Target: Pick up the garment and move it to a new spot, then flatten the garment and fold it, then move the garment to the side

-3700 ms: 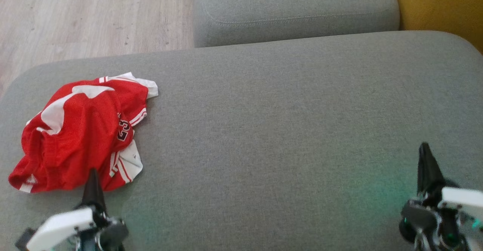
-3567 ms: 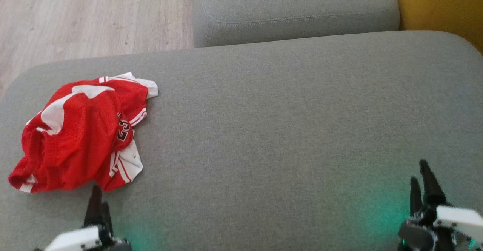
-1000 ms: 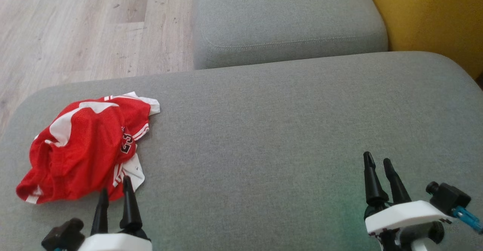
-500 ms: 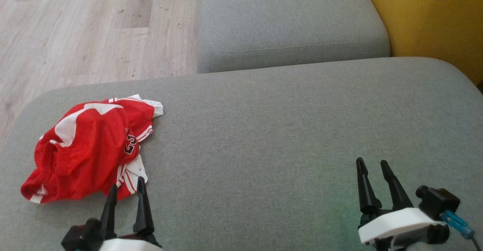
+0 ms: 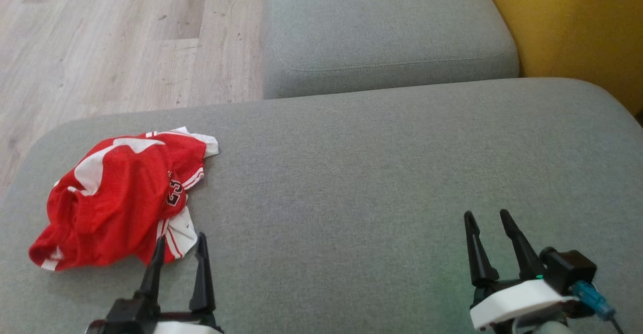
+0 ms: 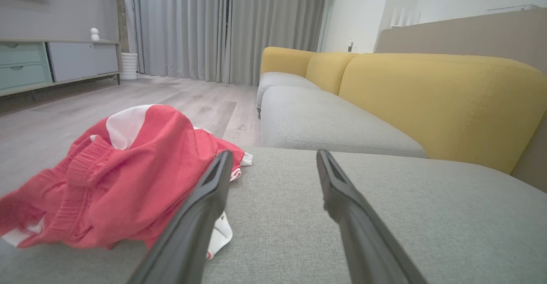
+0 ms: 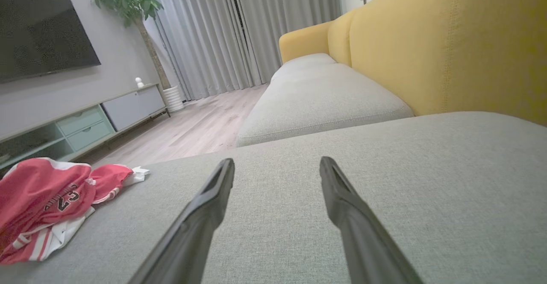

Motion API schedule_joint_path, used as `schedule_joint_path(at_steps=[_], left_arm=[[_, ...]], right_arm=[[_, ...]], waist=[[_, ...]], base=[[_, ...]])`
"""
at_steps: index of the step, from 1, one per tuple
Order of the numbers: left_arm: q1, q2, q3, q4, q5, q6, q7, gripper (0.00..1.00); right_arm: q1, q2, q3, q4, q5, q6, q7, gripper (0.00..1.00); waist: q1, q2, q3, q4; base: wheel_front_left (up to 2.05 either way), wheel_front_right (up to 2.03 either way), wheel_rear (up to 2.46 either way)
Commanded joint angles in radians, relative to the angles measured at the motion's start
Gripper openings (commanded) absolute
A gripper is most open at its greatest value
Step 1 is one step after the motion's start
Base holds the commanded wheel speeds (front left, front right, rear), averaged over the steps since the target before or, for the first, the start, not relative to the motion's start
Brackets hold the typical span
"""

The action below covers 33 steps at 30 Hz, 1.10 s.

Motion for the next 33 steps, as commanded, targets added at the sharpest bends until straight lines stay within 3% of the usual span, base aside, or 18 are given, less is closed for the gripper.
schedule_joint_path(at_steps=[1,17,33], left_arm=[[-0.031,0.010,0.016,-0.042,0.033,0.007,-0.017,1.00],[-0.028,-0.006,0.045,0.008,0.176,0.042,-0.062,1.00],[-0.023,-0.014,0.059,0.028,0.176,0.012,-0.062,1.00]], right_arm=[[-0.031,-0.008,0.027,-0.033,-0.033,-0.001,-0.016,1.00],[-0.026,-0.009,0.042,0.042,-0.209,-0.001,-0.062,1.00],[-0.019,-0.009,0.056,0.060,-0.200,-0.001,-0.062,1.00]], waist=[[-0.0001,0.0000,-0.001,0.001],[-0.0001,0.0000,-0.011,0.013],[-0.0001,0.0000,-0.016,0.012]], base=[[0.00,0.00,0.00],[0.00,0.00,0.00],[0.00,0.00,0.00]])
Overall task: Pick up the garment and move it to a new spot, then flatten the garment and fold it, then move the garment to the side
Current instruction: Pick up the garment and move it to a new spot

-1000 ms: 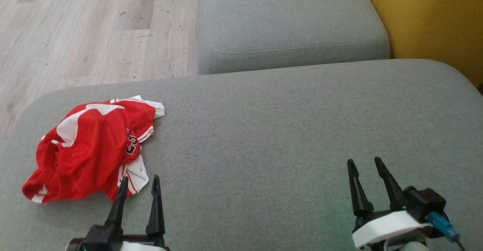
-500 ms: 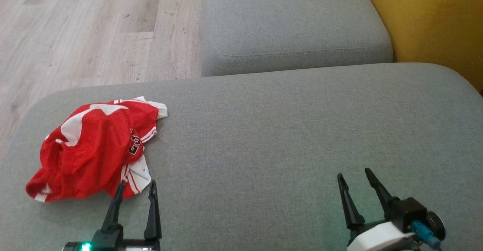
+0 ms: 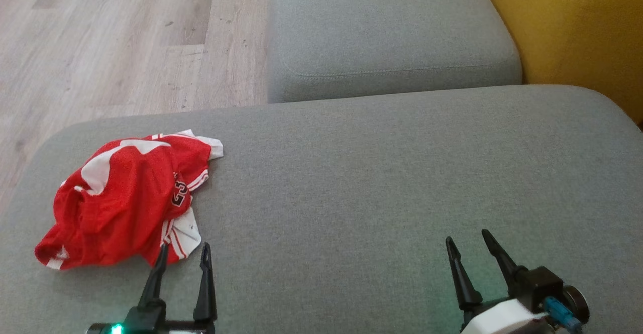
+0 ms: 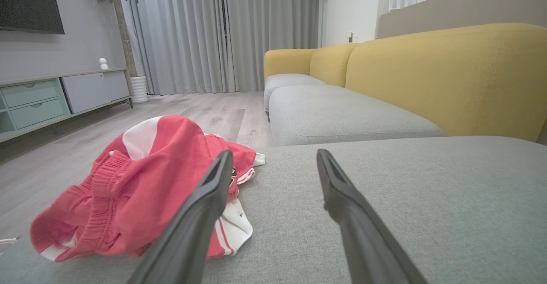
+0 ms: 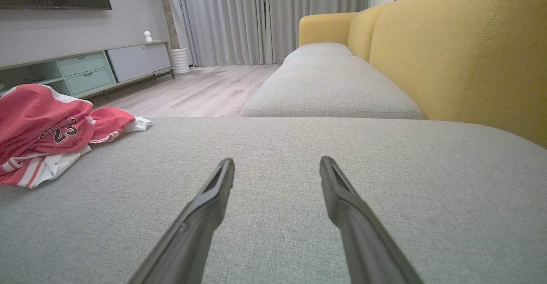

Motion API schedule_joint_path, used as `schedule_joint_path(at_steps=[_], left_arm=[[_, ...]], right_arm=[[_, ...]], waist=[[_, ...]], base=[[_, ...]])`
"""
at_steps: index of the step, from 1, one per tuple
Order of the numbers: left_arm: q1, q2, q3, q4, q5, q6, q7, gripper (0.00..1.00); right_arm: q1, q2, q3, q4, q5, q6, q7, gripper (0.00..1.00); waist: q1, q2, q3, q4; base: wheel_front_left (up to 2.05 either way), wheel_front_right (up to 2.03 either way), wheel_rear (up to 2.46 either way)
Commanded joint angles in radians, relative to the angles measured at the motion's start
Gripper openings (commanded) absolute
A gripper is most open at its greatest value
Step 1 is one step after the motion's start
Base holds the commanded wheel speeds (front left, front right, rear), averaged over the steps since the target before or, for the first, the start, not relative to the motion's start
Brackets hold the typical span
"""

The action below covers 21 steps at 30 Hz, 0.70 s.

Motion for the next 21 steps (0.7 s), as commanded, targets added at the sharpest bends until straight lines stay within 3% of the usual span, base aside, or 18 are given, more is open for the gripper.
schedule_joint_path(at_steps=[1,13,21], left_arm=[[-0.025,-0.004,0.038,-0.024,0.014,-0.005,-0.012,1.00],[-0.017,-0.005,0.049,-0.011,0.024,-0.010,-0.012,1.00],[-0.030,-0.005,0.061,-0.010,0.035,-0.011,-0.012,1.00]], right_arm=[[-0.031,-0.009,0.025,-0.029,0.001,-0.001,-0.014,1.00],[-0.021,-0.009,0.015,-0.032,-0.002,-0.001,-0.014,1.00],[-0.001,-0.009,0.011,-0.040,0.021,-0.001,-0.014,1.00]], waist=[[0.0001,-0.0001,0.000,0.000],[0.0001,-0.0001,0.001,0.017],[0.0001,-0.0001,0.014,0.099]], base=[[0.00,0.00,0.00],[0.00,0.00,0.00],[0.00,0.00,0.00]])
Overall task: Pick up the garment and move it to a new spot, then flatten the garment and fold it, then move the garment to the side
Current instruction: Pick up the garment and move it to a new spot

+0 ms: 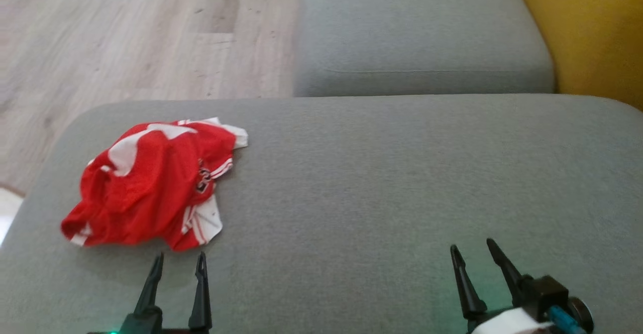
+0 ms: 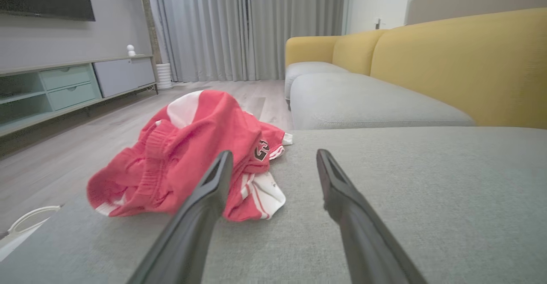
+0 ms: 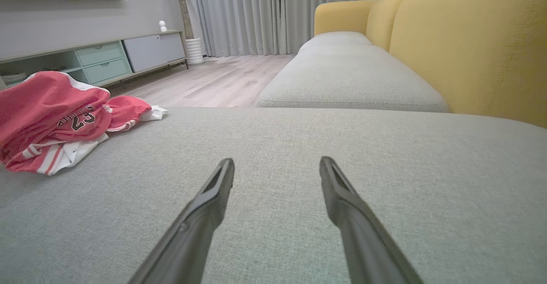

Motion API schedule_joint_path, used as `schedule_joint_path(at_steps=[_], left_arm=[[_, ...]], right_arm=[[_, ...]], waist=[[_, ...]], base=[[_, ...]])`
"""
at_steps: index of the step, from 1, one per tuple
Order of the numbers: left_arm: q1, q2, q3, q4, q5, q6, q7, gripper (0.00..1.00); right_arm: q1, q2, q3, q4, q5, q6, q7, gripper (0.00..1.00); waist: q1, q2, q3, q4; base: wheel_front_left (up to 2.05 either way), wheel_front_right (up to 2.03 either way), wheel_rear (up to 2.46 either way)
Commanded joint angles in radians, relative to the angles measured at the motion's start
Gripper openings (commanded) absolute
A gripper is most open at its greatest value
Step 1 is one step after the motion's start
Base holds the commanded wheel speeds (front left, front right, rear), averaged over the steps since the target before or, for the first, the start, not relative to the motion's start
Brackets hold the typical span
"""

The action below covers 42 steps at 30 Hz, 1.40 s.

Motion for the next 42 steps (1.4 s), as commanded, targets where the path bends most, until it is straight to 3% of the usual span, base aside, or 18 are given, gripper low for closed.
schedule_joint_path(at_steps=[1,18,23,27,32,37,42], left_arm=[[-0.050,-0.003,0.037,-0.036,0.010,0.000,-0.012,1.00],[-0.049,0.022,0.106,-0.091,0.030,0.014,-0.012,1.00],[-0.084,0.045,0.141,-0.164,0.053,0.056,-0.012,1.00],[-0.178,0.095,0.137,-0.211,0.061,0.026,-0.012,1.00],[-0.417,0.176,0.158,-0.166,0.026,-0.041,-0.012,1.00],[-0.693,0.224,0.093,0.020,-0.029,-0.117,0.028,1.00],[-0.939,0.246,-0.039,0.260,-0.109,-0.137,0.122,1.00]], right_arm=[[-0.031,-0.009,0.023,-0.036,0.006,-0.001,-0.014,1.00],[-0.014,-0.009,0.044,-0.055,0.036,-0.001,-0.014,1.00],[-0.017,-0.009,0.021,-0.065,0.020,-0.001,-0.014,1.00],[-0.029,-0.009,0.013,-0.074,-0.002,-0.001,-0.014,1.00],[-0.074,-0.014,-0.004,-0.098,-0.044,-0.001,-0.014,1.00],[-0.109,-0.071,-0.013,-0.125,-0.071,-0.001,-0.014,1.00],[-0.133,-0.137,-0.018,-0.160,-0.078,-0.001,-0.014,1.00]], waist=[[0.0001,0.0000,0.005,0.031],[0.0001,0.0000,0.037,0.300],[0.0001,0.0000,0.059,0.353],[0.0001,0.0000,0.103,0.375],[0.0001,0.0000,0.221,0.365],[0.0001,0.0000,0.331,0.351],[0.0001,0.0000,0.420,0.337]], base=[[0.00,0.00,0.00],[0.00,0.00,0.00],[0.00,0.00,0.00],[0.00,0.00,0.00],[0.00,0.00,0.00],[0.00,0.00,0.00],[0.00,0.00,0.00]])
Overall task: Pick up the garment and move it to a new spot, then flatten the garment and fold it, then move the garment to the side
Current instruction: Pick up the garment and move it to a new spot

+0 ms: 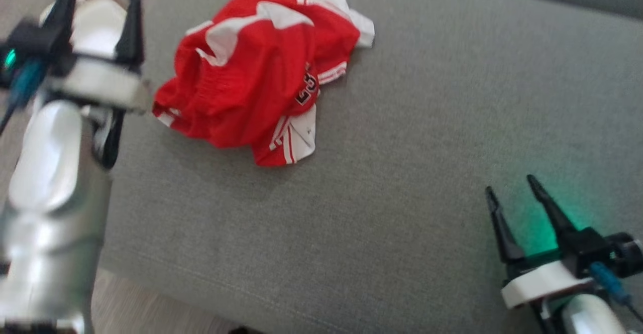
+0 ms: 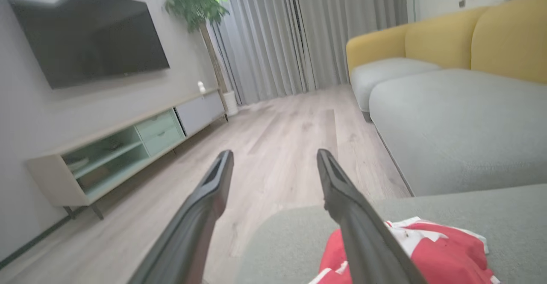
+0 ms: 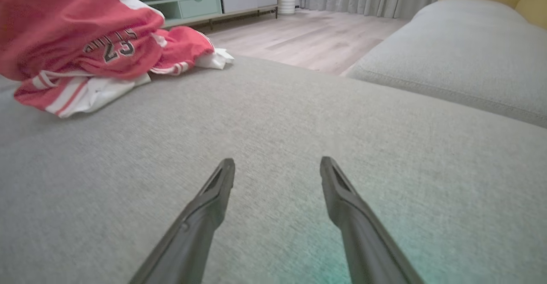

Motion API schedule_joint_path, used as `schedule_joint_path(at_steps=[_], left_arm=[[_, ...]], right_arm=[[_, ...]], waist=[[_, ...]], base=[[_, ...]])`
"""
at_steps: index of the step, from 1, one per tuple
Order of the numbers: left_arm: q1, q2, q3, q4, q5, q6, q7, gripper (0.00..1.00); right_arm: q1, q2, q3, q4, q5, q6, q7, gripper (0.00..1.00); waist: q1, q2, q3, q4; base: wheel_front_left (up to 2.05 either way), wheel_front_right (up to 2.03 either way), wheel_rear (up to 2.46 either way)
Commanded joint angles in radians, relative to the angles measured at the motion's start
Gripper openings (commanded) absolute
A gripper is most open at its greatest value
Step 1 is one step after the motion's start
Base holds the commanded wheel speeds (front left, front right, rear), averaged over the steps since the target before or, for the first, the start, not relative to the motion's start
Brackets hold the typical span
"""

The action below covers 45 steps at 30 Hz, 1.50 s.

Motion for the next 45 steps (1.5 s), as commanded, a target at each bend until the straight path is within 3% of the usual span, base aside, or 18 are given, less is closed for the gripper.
schedule_joint_path(at_steps=[1,7,12,15,16,17,24,32,41,45], left_arm=[[-0.080,0.043,-0.019,0.019,-0.038,0.002,0.022,1.00],[-0.227,0.056,-0.264,0.218,-0.264,0.002,0.122,1.00],[-0.258,0.077,-0.392,0.334,-0.414,0.002,0.195,1.00],[-0.268,0.092,-0.454,0.380,-0.451,0.001,0.178,1.00],[-0.270,0.099,-0.473,0.388,-0.462,0.001,0.157,0.40],[-0.274,0.107,-0.487,0.398,-0.471,0.001,0.130,0.00],[-0.301,0.139,-0.579,0.436,-0.512,0.001,-0.005,0.00],[-0.396,0.226,-0.686,0.389,-0.558,0.001,-0.096,0.00],[-0.521,0.290,-0.831,0.218,-0.565,0.001,-0.119,0.00],[-0.578,0.304,-0.902,0.152,-0.593,0.001,-0.095,0.00]], right_arm=[[-0.037,-0.027,0.017,-0.041,-0.007,-0.001,-0.011,1.00],[-0.054,-0.073,0.019,-0.074,-0.006,-0.001,-0.011,1.00],[-0.065,-0.096,0.036,-0.091,-0.002,-0.001,-0.011,1.00],[-0.073,-0.101,0.042,-0.096,0.000,-0.001,-0.011,1.00],[-0.075,-0.102,0.043,-0.097,0.001,-0.001,-0.011,1.00],[-0.076,-0.102,0.043,-0.099,0.002,-0.001,-0.011,1.00],[-0.073,-0.082,0.046,-0.087,0.011,-0.001,-0.011,1.00],[-0.065,-0.006,0.081,-0.056,0.031,-0.001,-0.011,1.00],[-0.051,0.065,0.091,-0.047,0.049,-0.001,-0.011,1.00],[-0.036,0.088,0.096,-0.048,0.057,-0.001,-0.011,1.00]], waist=[[-0.0004,0.0000,0.068,-0.015],[-0.0004,0.0000,0.129,-0.030],[-0.0004,0.0000,0.153,-0.053],[-0.0004,0.0000,0.158,-0.070],[-0.0004,0.0000,0.158,-0.076],[-0.0004,0.0000,0.158,-0.080],[-0.0004,0.0000,0.112,-0.112],[-0.0004,0.0000,-0.042,-0.194],[-0.0004,0.0000,-0.199,-0.367],[-0.0004,0.0000,-0.253,-0.491]], base=[[0.00,0.00,0.00],[0.00,0.00,0.00],[0.00,0.00,0.00],[0.00,0.00,0.00],[0.00,0.00,0.00],[0.00,0.00,0.00],[0.00,0.00,0.00],[0.00,0.00,0.00],[0.00,0.00,0.00],[0.00,0.00,0.00]])
